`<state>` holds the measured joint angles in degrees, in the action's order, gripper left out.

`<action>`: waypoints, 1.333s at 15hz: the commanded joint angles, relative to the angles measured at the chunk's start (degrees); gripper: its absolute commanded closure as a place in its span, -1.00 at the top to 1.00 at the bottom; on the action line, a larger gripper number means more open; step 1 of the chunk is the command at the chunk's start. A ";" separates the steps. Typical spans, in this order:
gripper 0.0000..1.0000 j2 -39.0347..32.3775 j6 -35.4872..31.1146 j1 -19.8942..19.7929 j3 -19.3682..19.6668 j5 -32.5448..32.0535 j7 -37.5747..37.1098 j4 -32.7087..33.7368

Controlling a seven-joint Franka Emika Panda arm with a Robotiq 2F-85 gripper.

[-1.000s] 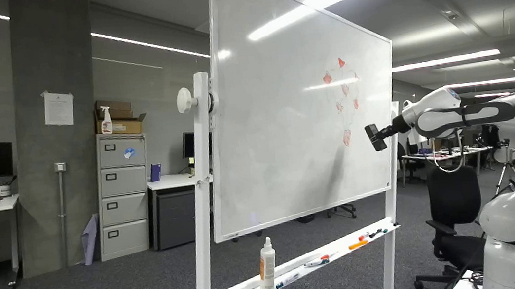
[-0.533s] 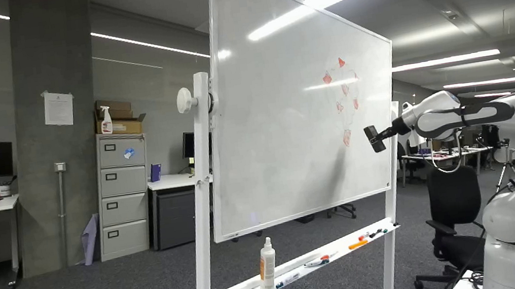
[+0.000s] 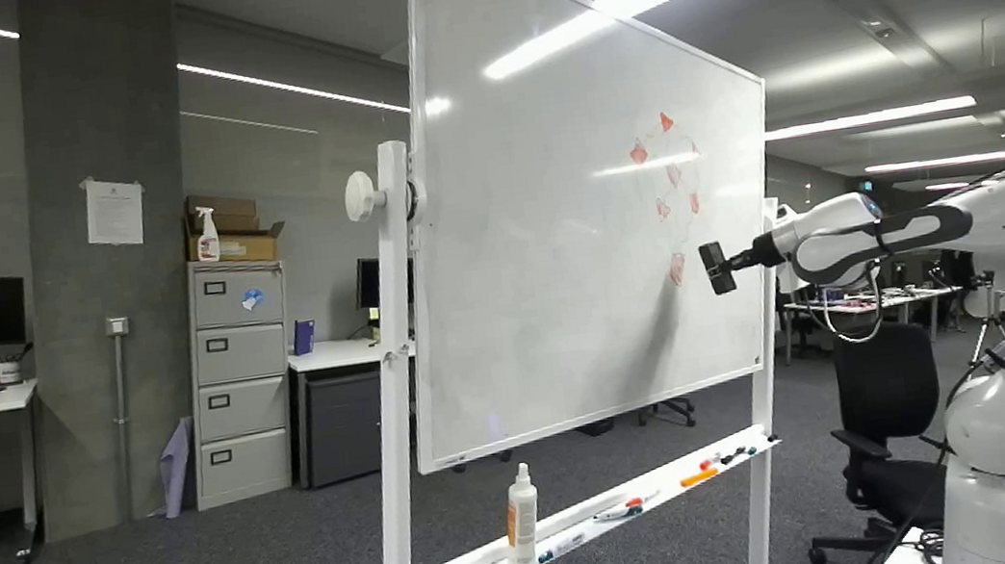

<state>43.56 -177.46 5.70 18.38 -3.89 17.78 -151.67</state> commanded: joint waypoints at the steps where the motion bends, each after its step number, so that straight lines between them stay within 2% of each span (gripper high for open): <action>1: -0.38 -3.71 -5.64 3.49 2.25 -0.98 1.37 1.03; 9: -0.38 -7.96 -10.34 7.99 5.20 -1.63 1.55 2.29; 20: -0.38 -11.61 -12.54 12.77 8.27 -2.00 1.71 6.21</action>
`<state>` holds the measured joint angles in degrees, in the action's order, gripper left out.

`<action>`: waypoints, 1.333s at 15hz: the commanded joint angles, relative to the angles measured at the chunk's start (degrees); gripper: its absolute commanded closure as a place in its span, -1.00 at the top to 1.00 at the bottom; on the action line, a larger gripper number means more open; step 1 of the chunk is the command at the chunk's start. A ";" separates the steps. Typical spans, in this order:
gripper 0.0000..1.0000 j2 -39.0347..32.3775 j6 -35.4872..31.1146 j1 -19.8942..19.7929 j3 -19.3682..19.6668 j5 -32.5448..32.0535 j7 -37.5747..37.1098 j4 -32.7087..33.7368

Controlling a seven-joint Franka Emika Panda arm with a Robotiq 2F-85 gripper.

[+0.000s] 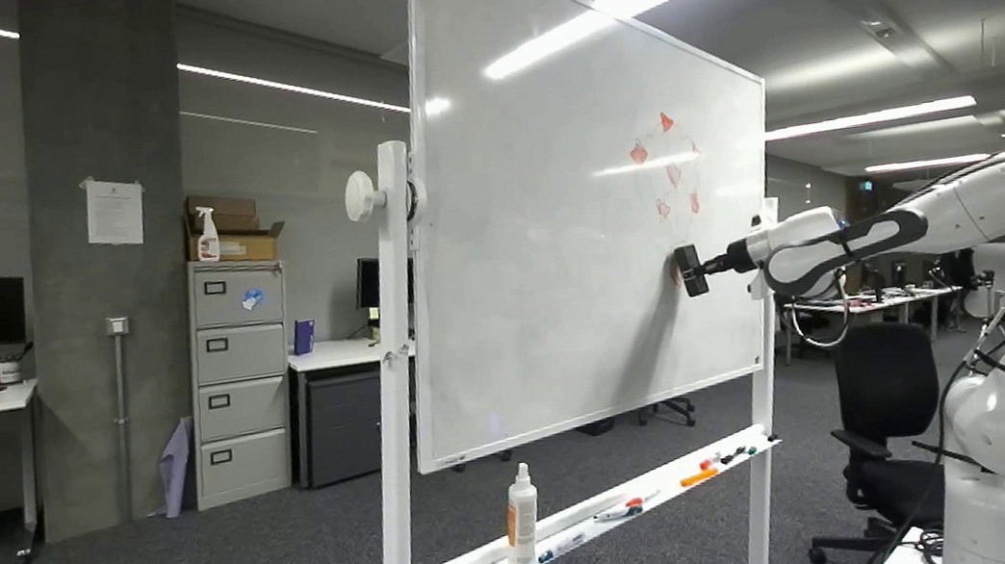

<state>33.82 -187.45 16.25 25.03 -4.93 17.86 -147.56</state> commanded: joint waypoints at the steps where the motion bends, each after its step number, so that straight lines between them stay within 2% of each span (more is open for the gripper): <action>1: -0.38 -2.05 -2.73 2.69 1.76 -1.03 1.67 2.29; 6: -0.38 -3.43 -4.49 4.09 2.62 -1.39 1.55 3.29; 13: -0.38 -7.33 -9.78 4.93 5.72 -1.22 0.91 4.47; 20: -0.38 -8.63 -10.70 5.37 8.86 -0.64 0.13 6.87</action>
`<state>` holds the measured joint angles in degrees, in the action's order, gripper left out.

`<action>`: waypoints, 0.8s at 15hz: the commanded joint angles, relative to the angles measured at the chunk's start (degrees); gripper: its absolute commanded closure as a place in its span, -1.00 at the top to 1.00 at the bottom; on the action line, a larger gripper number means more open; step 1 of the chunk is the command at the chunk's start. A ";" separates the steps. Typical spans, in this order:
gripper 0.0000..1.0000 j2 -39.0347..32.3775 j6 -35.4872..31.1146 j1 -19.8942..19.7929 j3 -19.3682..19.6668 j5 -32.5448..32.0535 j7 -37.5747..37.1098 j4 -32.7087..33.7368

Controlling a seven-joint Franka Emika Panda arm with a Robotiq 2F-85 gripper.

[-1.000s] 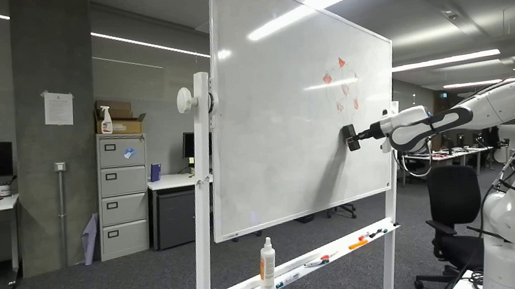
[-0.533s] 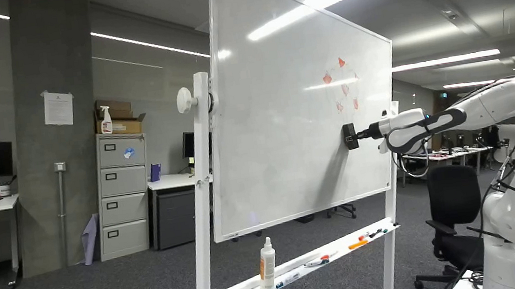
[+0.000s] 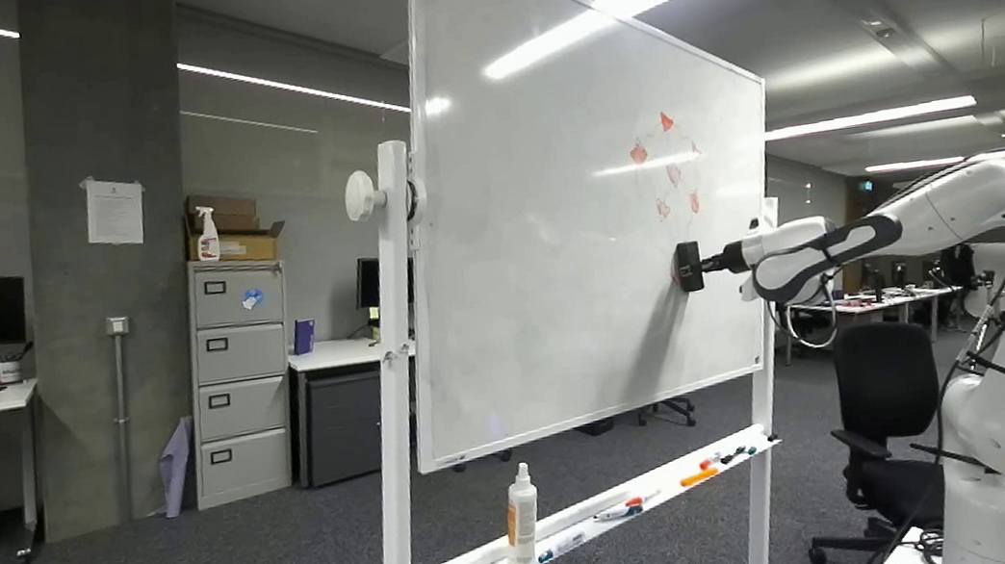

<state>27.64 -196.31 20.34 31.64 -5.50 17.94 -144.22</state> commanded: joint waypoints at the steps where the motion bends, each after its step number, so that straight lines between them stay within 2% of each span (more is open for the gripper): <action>1: -0.38 -2.58 -1.87 1.31 2.52 -0.13 0.09 3.83; 7: -0.38 -3.17 -2.45 2.02 1.96 -0.72 0.56 3.44; 12: -0.38 -3.91 -3.94 2.16 0.04 -1.59 0.99 1.61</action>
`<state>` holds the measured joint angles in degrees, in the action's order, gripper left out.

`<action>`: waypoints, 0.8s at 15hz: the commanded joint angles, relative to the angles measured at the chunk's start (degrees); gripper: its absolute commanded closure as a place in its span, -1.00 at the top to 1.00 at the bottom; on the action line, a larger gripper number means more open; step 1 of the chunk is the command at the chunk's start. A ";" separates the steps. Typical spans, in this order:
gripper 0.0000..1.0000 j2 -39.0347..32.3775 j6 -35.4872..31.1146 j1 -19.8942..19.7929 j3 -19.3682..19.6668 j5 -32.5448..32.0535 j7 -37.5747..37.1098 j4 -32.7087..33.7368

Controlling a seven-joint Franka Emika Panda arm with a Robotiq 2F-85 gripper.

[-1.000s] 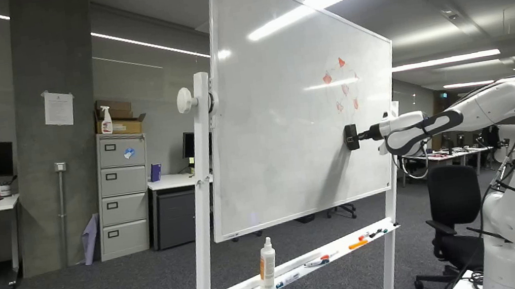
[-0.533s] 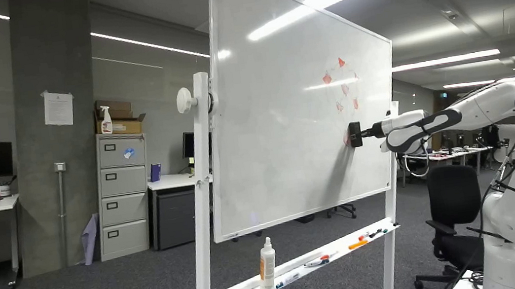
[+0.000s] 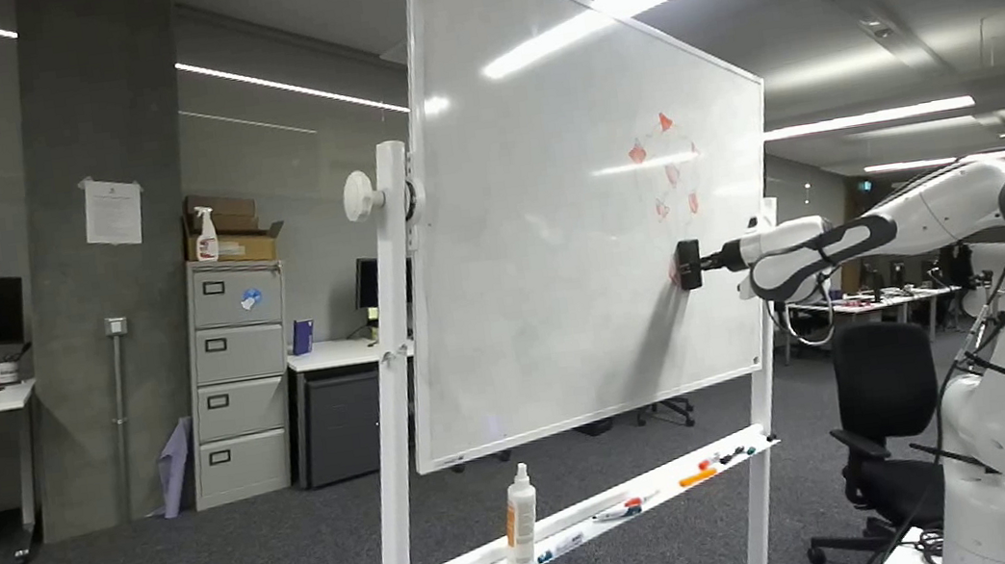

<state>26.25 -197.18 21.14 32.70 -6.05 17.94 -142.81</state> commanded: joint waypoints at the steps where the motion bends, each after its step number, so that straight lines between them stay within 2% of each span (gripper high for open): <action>1: -0.38 -2.64 -3.38 1.28 -1.48 -1.34 1.04 -0.22; 2: -0.38 -1.42 -0.63 0.73 -2.45 -1.57 1.51 0.56; 12: -0.38 -1.84 -0.80 1.02 -6.11 -2.25 3.62 -3.77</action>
<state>26.13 -197.80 21.15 27.62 -7.22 20.34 -146.42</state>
